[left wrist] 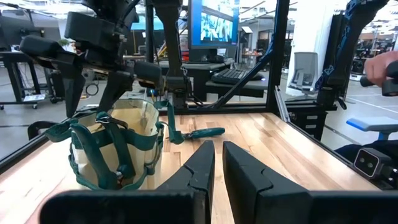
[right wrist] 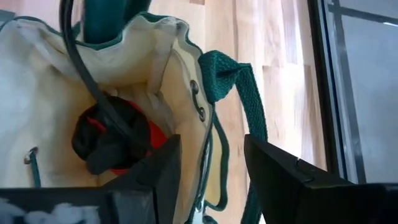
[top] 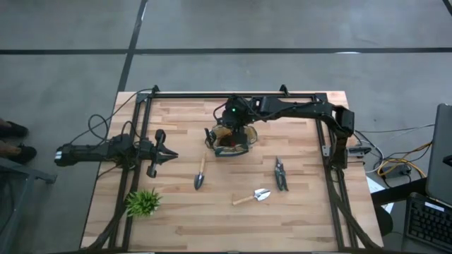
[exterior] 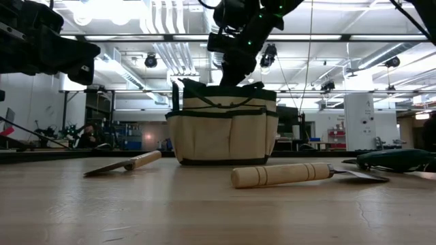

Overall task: Pick & Place Garden tools in Gardening bag
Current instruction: Adjust the gardening bag

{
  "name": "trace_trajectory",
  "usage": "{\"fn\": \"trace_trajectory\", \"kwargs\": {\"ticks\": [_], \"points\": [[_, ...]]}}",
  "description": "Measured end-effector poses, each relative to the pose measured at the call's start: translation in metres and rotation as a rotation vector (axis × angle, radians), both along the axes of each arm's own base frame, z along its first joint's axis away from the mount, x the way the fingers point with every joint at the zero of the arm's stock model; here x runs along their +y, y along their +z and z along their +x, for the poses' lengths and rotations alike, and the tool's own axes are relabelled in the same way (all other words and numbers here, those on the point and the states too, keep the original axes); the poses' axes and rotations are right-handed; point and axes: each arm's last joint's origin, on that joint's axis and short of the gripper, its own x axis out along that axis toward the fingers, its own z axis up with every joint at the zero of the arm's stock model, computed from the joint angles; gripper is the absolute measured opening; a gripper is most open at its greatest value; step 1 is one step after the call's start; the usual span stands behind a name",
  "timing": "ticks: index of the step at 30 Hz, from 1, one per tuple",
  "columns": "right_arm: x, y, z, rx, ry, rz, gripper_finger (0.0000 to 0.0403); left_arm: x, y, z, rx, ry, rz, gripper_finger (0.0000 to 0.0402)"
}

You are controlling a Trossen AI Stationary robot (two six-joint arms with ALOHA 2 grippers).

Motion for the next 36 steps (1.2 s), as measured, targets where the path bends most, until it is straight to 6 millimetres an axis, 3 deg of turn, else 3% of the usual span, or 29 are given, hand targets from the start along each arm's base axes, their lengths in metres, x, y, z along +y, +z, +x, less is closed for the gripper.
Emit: {"fn": "trace_trajectory", "kwargs": {"ticks": [9, 19, 29, 36], "points": [[-0.017, -0.007, -0.002, 0.014, -0.048, 0.022, 0.011, 0.0, 0.0, 0.0, 0.0, 0.0, 0.0, 0.0037], [-0.036, -0.022, -0.002, 0.007, -0.129, 0.165, 0.0015, 0.0, 0.0, 0.0, 0.0, 0.0, 0.0, 0.0037], [-0.066, -0.021, -0.015, -0.056, -0.425, 0.416, 0.0008, 0.0, 0.0, 0.0, 0.0, 0.0, 0.0, 0.0037], [-0.076, -0.021, -0.019, -0.074, -0.542, 0.474, 0.0008, 0.0, 0.0, 0.0, 0.0, 0.0, 0.0, 0.0037]]}}
